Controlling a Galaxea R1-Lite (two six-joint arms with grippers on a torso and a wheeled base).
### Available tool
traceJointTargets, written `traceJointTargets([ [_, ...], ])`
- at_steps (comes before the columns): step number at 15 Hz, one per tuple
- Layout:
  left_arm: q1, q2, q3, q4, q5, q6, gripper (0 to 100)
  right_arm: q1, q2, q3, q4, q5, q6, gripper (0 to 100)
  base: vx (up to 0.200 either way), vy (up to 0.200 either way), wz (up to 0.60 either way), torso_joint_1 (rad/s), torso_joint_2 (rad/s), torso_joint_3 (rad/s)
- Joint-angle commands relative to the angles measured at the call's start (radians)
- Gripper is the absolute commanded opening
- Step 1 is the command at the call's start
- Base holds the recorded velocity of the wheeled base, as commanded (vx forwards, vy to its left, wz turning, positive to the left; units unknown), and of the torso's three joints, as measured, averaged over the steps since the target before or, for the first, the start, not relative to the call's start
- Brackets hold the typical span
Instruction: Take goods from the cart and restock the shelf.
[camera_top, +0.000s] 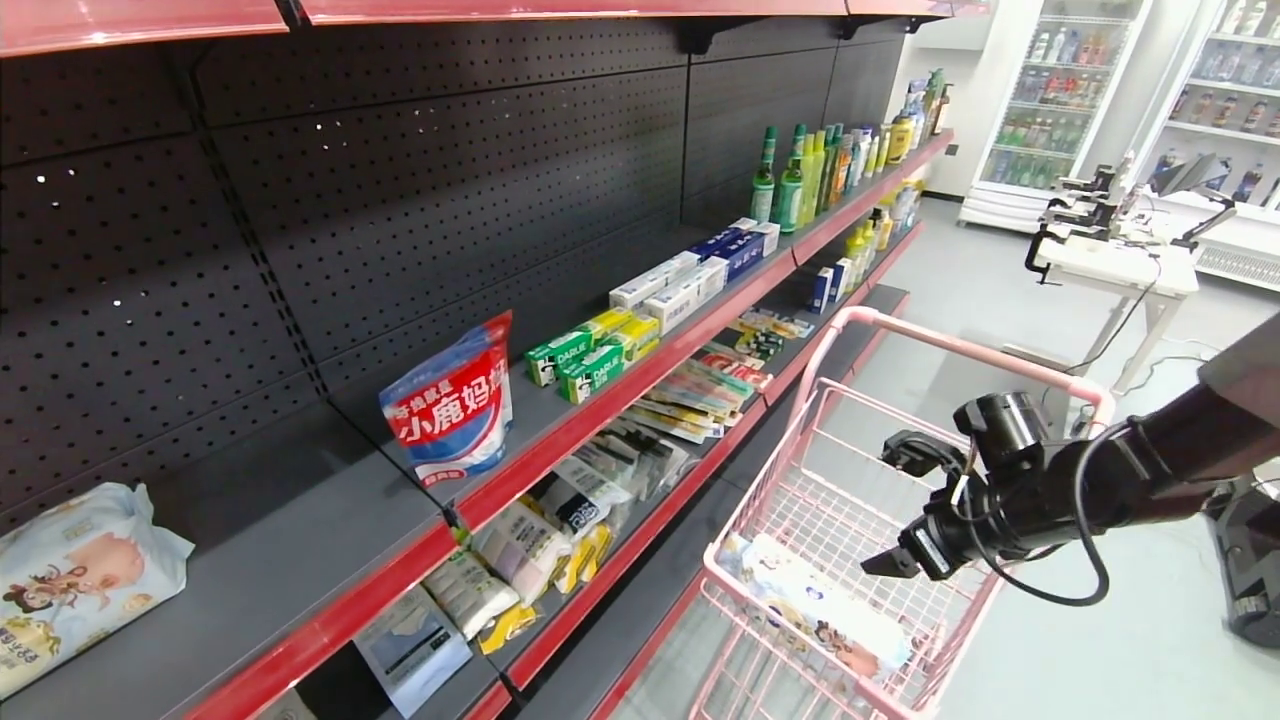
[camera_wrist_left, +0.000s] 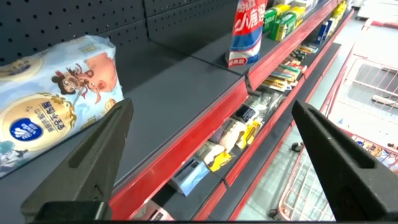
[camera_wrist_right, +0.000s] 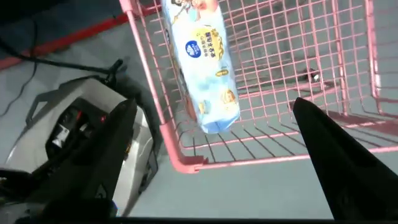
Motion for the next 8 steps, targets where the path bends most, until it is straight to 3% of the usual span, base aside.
traceJointTargets([
  [1, 0.000, 0.000, 0.000, 0.000, 0.000, -0.001, 100, 0.001, 0.108, -0.027, 0.000, 0.003, -0.013, 100, 0.000, 0.000, 0.00, -0.100, 0.23, 0.119],
  [8, 0.000, 0.000, 0.000, 0.000, 0.000, -0.001, 100, -0.009, 0.151, -0.023, 0.002, 0.052, -0.106, 100, 0.000, 0.000, 0.00, -0.135, 0.29, 0.164],
])
